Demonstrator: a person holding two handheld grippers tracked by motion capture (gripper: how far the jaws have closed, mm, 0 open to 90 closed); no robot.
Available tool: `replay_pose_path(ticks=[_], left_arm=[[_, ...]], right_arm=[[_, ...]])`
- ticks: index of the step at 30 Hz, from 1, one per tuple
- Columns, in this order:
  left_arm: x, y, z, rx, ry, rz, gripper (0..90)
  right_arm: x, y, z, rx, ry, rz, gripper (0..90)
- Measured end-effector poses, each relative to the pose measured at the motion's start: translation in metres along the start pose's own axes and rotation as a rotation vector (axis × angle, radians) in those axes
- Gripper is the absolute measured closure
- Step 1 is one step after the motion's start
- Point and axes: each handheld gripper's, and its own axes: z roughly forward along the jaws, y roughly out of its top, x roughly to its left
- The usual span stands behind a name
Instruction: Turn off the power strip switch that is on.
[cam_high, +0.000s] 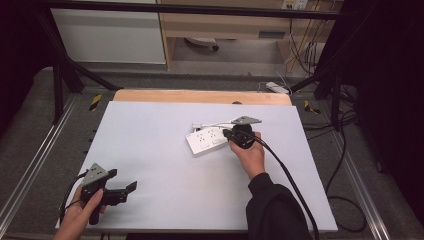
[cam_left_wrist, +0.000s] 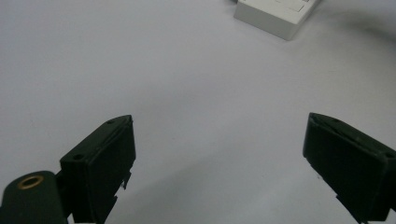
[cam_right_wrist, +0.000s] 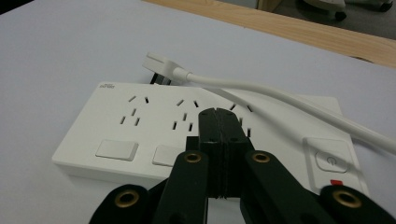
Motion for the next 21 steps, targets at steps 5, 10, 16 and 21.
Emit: replay_pose_path(ticks=[5,10,16,21], left_arm=[[0.0,0.0,0.0,0.0,0.0,-0.001,9.4],[0.001,0.0,0.0,0.003,0.004,-0.002,9.4],[0.0,0.0,0.0,0.004,0.002,-0.002,9.4],[0.001,0.0,0.001,0.007,0.003,-0.002,9.4]], right_arm=[[0.001,-0.001,0.001,0.004,0.002,0.008,90.0],[0.001,-0.002,0.003,0.004,0.005,0.009,90.0],[0.002,-0.004,0.007,0.013,0.01,0.01,90.0],[0.006,-0.007,0.012,0.021,0.022,0.016,90.0]])
